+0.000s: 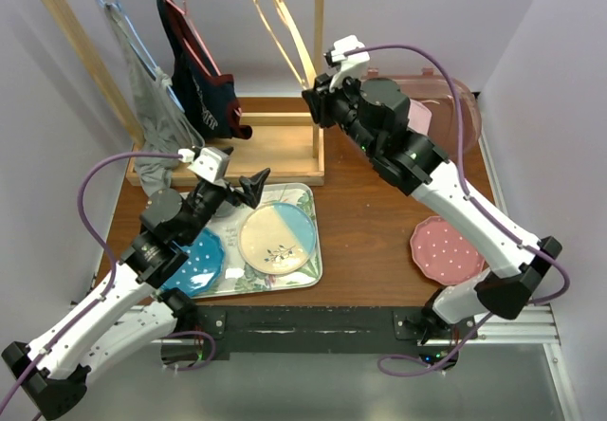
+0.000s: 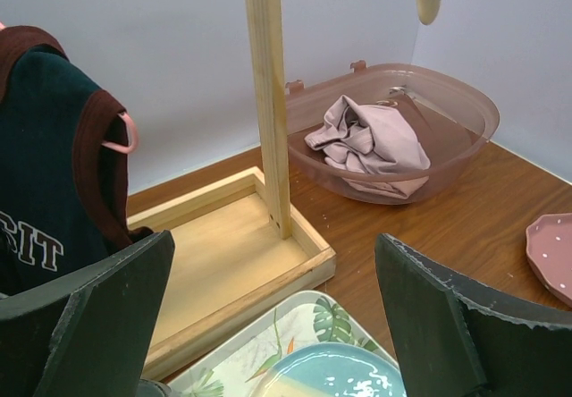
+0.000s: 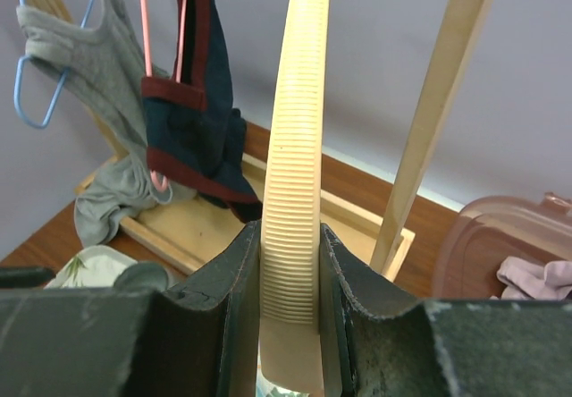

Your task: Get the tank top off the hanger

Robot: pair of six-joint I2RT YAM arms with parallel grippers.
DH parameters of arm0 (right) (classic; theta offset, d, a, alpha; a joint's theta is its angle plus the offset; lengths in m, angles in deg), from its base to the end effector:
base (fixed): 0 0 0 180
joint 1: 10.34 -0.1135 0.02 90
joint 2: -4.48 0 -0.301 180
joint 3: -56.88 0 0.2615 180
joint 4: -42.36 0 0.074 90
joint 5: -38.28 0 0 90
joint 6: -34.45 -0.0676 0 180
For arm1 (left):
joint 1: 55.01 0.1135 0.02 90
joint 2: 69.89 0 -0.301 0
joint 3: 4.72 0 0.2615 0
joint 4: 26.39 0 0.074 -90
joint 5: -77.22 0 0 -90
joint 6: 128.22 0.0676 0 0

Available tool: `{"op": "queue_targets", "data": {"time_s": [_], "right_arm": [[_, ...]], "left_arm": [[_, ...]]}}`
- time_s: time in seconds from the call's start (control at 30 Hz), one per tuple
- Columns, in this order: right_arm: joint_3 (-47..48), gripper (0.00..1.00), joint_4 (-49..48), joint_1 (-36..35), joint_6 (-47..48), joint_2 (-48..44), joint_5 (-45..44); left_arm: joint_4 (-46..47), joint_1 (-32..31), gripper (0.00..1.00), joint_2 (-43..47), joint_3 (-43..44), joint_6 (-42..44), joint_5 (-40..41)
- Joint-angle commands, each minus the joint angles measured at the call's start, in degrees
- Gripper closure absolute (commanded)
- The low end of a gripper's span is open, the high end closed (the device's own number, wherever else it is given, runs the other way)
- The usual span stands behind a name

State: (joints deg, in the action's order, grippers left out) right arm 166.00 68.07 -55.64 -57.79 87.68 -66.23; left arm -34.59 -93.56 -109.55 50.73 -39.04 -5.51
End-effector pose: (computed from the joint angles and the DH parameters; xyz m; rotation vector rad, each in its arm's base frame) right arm 0.2646 0.2433 0.5272 -0.3902 1.5365 0.4529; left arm 0.1459 -0.1053 0.3954 0.3700 1.4087 -0.4720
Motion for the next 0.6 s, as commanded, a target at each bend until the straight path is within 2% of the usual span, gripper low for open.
{"op": "queue_targets", "data": {"time_s": [0.0, 0.53, 0.57], "right_arm": [[5.74, 1.0, -5.86, 0.12, -0.22, 2.05, -3.25], [10.4, 1.0, -2.26, 0.12, -6.55, 9.7, -5.36], [10.49, 0.96, -2.17, 0.12, -6.55, 9.7, -5.45]], "left_arm": [[2.06, 0.22, 0.0, 0.9, 0.34, 0.56, -0.06], [1.97, 0.14, 0.0, 0.55, 0.26, 0.56, 0.03], [1.97, 0.22, 0.0, 0.29, 0.26, 0.56, -0.06]]}}
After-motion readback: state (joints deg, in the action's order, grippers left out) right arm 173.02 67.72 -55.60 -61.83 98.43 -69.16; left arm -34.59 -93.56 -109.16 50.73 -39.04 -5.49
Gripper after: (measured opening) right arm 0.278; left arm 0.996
